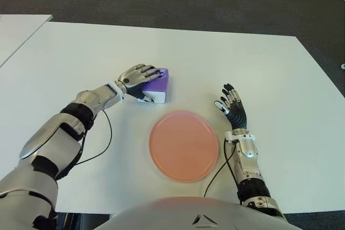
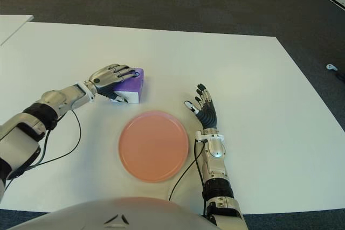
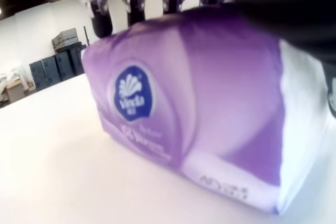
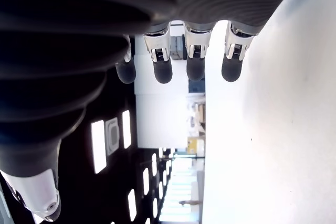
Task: Put the tissue paper into the plate.
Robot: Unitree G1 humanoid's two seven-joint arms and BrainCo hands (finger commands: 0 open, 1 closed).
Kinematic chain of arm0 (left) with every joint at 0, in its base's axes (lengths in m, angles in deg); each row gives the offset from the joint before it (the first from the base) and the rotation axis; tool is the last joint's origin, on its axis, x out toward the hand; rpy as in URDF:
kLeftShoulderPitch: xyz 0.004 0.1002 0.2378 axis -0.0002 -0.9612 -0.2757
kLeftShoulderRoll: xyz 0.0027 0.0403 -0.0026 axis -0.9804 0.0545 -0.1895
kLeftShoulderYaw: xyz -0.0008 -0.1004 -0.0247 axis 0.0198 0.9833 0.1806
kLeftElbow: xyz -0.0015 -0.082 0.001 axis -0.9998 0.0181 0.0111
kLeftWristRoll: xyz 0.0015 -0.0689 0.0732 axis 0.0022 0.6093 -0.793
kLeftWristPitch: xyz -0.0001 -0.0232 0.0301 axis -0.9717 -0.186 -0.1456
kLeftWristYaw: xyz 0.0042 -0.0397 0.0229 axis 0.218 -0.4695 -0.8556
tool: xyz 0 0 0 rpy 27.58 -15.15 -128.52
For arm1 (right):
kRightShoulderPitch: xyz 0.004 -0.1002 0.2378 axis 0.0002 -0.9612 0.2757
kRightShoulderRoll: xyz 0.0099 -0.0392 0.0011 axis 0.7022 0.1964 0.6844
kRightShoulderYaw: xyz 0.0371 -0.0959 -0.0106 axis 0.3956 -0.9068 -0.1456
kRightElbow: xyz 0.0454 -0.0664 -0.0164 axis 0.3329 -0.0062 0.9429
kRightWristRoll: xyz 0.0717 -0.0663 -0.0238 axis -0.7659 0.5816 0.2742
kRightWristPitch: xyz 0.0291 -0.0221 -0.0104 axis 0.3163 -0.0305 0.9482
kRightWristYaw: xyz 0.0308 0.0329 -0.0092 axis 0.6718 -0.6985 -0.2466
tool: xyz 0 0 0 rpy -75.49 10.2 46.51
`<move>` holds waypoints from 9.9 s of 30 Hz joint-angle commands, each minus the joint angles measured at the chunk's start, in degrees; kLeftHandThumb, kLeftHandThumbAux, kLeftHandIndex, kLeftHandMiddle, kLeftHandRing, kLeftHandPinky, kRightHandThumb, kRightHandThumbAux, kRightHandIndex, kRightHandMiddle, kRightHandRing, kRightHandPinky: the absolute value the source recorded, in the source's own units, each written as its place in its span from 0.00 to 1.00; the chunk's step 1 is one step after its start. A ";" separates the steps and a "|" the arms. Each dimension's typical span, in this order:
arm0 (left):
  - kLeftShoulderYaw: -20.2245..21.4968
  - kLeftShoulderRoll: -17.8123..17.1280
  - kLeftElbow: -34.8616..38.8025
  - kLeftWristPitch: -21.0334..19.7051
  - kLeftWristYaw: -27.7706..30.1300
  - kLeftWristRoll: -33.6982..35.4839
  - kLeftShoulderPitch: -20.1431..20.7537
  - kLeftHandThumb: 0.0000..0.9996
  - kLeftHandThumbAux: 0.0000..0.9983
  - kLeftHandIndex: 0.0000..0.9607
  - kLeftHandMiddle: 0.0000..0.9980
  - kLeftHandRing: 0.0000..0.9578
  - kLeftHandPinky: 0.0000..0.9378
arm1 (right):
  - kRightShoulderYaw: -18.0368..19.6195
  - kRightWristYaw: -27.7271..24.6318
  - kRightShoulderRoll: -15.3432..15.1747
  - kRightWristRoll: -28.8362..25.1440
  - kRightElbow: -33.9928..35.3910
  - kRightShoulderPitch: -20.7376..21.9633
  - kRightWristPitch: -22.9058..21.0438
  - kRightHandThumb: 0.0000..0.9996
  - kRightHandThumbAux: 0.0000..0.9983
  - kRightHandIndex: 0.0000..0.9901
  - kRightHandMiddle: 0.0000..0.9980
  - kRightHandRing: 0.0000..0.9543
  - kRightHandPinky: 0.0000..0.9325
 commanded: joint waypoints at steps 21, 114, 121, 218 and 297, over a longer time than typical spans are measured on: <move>-5.47 5.99 -11.09 -2.50 -2.63 -0.35 -1.33 0.00 0.38 0.00 0.00 0.00 0.00 | -2.25 0.64 2.02 0.35 1.80 -12.00 -8.95 0.00 0.66 0.00 0.00 0.00 0.00; -7.10 10.35 -19.10 -4.31 -12.66 7.54 -1.72 0.86 0.67 0.42 0.55 0.89 0.87 | -1.49 0.44 2.03 -0.32 3.11 -12.64 -11.58 0.00 0.63 0.00 0.00 0.00 0.00; 3.21 6.84 -15.72 5.72 -2.49 19.43 1.29 0.85 0.67 0.42 0.54 0.88 0.86 | -1.03 0.28 1.69 -0.36 0.91 -11.53 -10.77 0.00 0.64 0.00 0.00 0.00 0.00; 16.39 1.37 61.45 8.54 46.57 30.10 -36.55 0.85 0.67 0.42 0.56 0.84 0.82 | -0.18 0.27 2.35 0.04 -8.29 -7.78 -4.26 0.00 0.63 0.00 0.00 0.00 0.00; 19.53 -3.41 53.25 18.58 29.06 22.09 -33.29 0.00 0.35 0.00 0.00 0.00 0.00 | -1.18 0.12 2.45 0.98 -6.00 -8.05 -4.58 0.00 0.62 0.00 0.00 0.00 0.00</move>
